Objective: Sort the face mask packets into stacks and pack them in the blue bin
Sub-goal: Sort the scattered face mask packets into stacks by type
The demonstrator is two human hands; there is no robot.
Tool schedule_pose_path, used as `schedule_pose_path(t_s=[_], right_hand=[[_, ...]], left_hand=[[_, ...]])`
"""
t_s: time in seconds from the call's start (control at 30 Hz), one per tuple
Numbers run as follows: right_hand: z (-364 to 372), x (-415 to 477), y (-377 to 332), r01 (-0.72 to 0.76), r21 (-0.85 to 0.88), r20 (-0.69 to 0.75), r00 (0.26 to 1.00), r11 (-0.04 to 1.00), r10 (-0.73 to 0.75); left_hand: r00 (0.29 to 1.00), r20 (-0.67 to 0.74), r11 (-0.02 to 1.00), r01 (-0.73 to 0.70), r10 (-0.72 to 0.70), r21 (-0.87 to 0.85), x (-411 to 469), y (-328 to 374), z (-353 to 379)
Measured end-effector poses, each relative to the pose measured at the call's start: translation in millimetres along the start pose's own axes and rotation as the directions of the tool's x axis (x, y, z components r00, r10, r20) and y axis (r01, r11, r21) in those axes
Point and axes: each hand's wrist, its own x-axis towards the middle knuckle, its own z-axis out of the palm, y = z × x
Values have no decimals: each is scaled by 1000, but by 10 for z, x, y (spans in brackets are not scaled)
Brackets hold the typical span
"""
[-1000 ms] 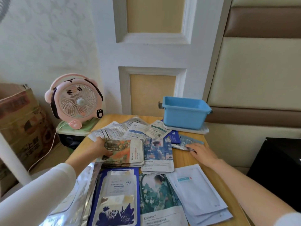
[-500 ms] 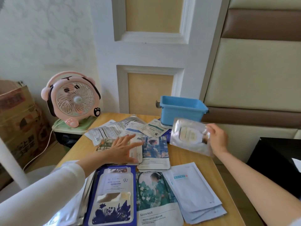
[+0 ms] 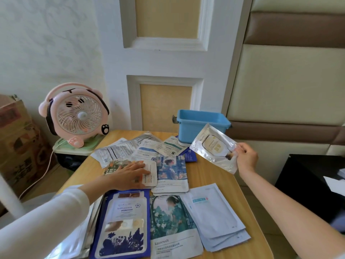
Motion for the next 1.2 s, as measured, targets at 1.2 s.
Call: schedule_pose_path(t_s=[1.2], right_hand=[[1387, -890, -796, 43, 2, 827, 561, 999, -26]], left_hand=[[711, -278, 340, -59, -646, -939, -1681, -187, -332]])
